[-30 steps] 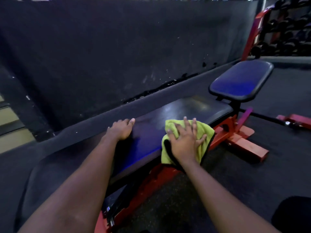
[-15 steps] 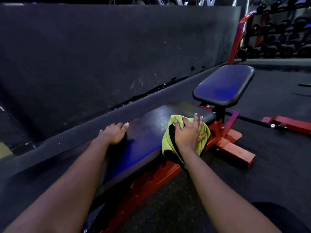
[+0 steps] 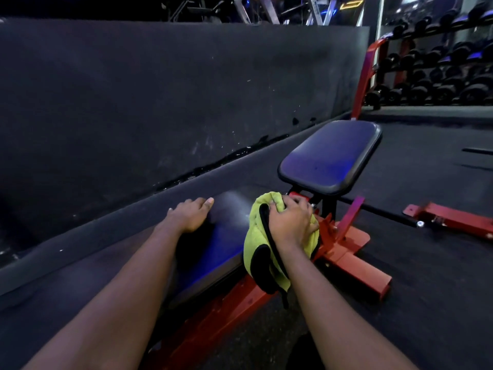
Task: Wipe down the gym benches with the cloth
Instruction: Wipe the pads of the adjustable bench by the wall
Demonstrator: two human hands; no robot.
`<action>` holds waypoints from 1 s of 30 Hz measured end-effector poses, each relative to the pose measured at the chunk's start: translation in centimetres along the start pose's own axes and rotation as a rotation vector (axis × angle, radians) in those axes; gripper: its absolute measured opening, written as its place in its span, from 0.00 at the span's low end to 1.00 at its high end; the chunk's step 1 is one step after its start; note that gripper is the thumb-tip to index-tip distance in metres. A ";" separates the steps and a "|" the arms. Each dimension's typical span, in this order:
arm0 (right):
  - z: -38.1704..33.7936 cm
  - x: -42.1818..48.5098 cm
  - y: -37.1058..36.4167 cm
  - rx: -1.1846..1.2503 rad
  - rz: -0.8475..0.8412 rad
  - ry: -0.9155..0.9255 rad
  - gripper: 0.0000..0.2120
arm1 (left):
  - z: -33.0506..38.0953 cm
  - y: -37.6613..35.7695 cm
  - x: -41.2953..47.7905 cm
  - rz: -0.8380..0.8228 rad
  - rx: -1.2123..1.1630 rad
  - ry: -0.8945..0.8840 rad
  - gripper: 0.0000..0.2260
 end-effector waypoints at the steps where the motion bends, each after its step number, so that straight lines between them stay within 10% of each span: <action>1: 0.5 0.5 0.2 -0.001 0.014 0.001 0.16 | 0.6 -0.2 0.5 -0.011 0.005 0.011 0.27; 20: 2.6 11.8 5.8 0.012 0.217 0.270 0.16 | 6.9 2.7 4.4 0.037 0.195 0.312 0.36; 26: 4.4 17.3 8.1 -0.109 0.369 0.369 0.19 | 17.3 2.1 10.1 0.113 -0.103 -0.123 0.28; 30: 8.5 21.9 3.2 -0.434 -0.157 0.269 0.31 | 25.2 0.4 13.3 0.052 -0.231 -0.301 0.27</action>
Point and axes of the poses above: each hand's wrist, its own x-axis towards the middle knuckle, its own y-axis out of the back of the hand, z = x × y, the point moved 7 cm from there along x, towards the middle knuckle, and after that the axes turned 12 degrees about y, right-handed, at the moved point
